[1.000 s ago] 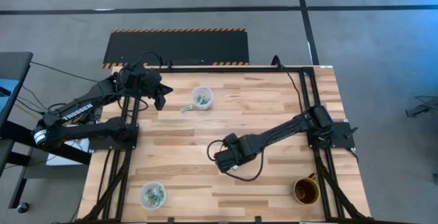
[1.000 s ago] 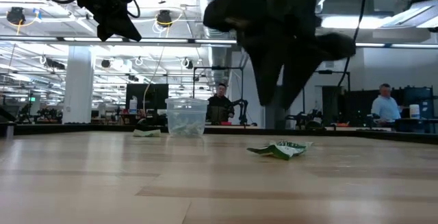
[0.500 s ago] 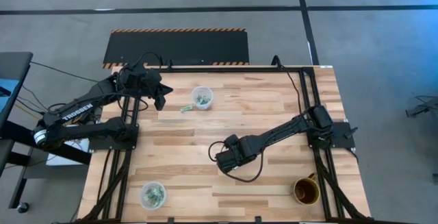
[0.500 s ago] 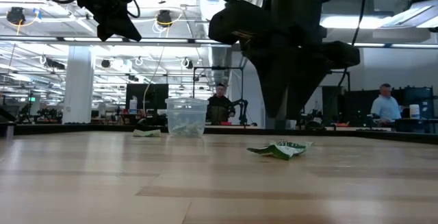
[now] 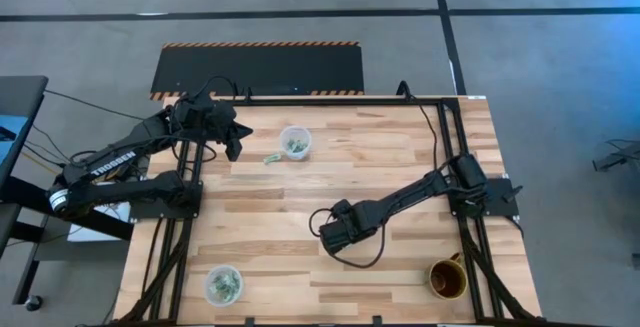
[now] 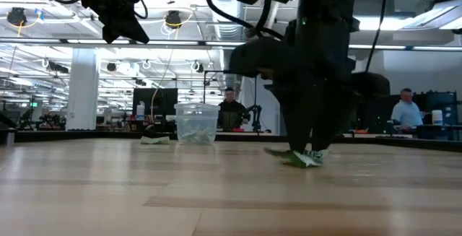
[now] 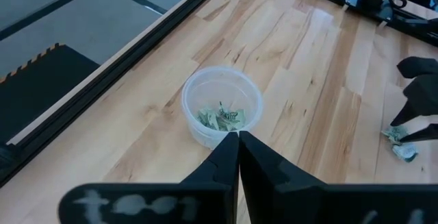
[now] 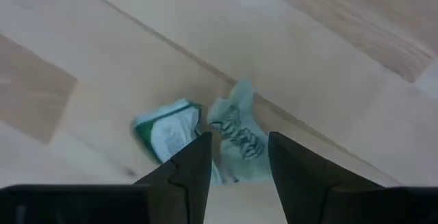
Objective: Pick and place Stevia / Truvia into bins
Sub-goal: Put the stevia packet into the top transparent container
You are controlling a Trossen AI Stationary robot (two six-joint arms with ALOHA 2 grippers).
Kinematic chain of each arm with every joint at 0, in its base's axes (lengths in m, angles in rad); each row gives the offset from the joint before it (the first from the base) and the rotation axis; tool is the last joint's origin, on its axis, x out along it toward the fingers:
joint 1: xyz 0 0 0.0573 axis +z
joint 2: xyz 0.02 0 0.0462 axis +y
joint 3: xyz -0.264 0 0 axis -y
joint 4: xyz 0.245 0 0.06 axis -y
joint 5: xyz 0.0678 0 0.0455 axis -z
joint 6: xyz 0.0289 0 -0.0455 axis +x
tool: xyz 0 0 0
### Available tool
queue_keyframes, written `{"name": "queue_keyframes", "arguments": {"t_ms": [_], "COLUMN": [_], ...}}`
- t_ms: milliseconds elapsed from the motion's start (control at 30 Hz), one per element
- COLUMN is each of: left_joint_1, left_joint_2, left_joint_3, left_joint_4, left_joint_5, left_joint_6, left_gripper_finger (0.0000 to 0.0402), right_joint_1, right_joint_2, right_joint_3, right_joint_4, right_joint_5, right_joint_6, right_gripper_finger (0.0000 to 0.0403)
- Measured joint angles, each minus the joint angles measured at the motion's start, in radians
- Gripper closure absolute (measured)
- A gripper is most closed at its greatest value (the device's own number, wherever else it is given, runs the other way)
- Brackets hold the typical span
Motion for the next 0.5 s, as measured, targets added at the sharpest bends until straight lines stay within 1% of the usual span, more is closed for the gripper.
{"name": "queue_keyframes", "arguments": {"t_ms": [100, 267, 367, 500], "left_joint_1": [0.000, 0.000, 0.000, 0.000], "left_joint_2": [0.000, 0.000, 0.000, 0.000], "left_joint_3": [0.000, 0.000, 0.000, 0.000], "left_joint_4": [0.000, 0.000, 0.000, 0.000], "left_joint_5": [0.000, 0.000, 0.000, 0.000], "left_joint_6": [0.000, 0.000, 0.000, 0.000], "left_gripper_finger": [0.0402, 0.0401, 0.0401, 0.0401], "right_joint_1": [0.000, -0.002, -0.008, -0.015], "right_joint_2": [0.000, 0.000, 0.000, 0.000], "right_joint_3": [-0.013, -0.013, -0.013, -0.013], "right_joint_4": [0.020, 0.021, 0.020, 0.020], "right_joint_5": [0.017, 0.002, 0.009, 0.014], "right_joint_6": [0.006, -0.044, -0.056, -0.080], "right_gripper_finger": [0.0267, 0.0272, 0.0289, 0.0328]}}
